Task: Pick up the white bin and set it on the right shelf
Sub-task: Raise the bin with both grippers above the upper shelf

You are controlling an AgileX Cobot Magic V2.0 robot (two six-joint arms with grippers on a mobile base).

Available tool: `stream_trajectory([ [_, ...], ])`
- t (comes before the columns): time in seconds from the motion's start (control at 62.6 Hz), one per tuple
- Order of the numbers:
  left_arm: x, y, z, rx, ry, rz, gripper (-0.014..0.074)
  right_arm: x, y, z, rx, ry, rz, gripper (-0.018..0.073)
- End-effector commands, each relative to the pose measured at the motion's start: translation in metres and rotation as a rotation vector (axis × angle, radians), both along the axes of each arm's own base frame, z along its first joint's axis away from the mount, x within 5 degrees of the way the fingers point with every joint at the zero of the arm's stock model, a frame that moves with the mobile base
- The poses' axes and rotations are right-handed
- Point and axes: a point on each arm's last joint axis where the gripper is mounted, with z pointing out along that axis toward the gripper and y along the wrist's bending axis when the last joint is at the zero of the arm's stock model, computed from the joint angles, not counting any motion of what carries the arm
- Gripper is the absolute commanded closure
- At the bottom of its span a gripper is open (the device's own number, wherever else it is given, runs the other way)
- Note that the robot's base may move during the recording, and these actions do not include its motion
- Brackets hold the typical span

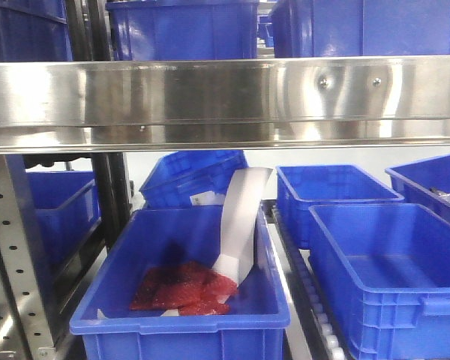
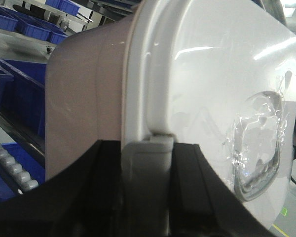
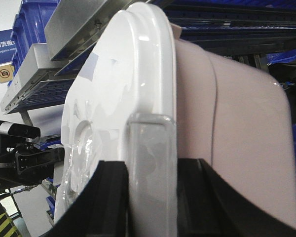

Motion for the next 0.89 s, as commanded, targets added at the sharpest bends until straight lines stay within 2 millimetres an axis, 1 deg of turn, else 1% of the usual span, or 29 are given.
stream_trajectory([
  [0.0, -0.040, -0.020, 0.019, 0.039, -0.122, -0.269, 0.0714, -0.042, 0.021, 0.019, -0.018, -0.134, 0.300, 0.0470],
  [0.208, -0.037, -0.019, 0.020, 0.021, -0.125, -0.239, 0.0714, -0.043, 0.021, 0.019, -0.004, -0.119, 0.314, 0.0470],
  [0.287, -0.035, -0.018, 0.021, 0.005, -0.111, -0.215, 0.0714, -0.040, 0.020, 0.019, 0.026, -0.071, 0.304, 0.0470],
  [0.367, -0.032, -0.017, 0.021, -0.035, -0.060, -0.191, 0.0713, -0.036, 0.018, 0.020, 0.084, 0.011, 0.288, 0.0470],
  [0.479, -0.027, -0.015, 0.021, -0.075, -0.006, -0.167, 0.0713, -0.028, 0.016, 0.018, 0.126, 0.074, 0.275, 0.0470],
  [0.67, -0.005, -0.011, 0.011, -0.144, 0.115, -0.156, 0.0714, -0.008, 0.014, 0.008, 0.179, 0.188, 0.291, 0.0470],
  [0.878, 0.021, -0.006, 0.000, -0.222, 0.168, -0.133, 0.0713, 0.018, 0.011, -0.004, 0.254, 0.268, 0.300, 0.0470],
])
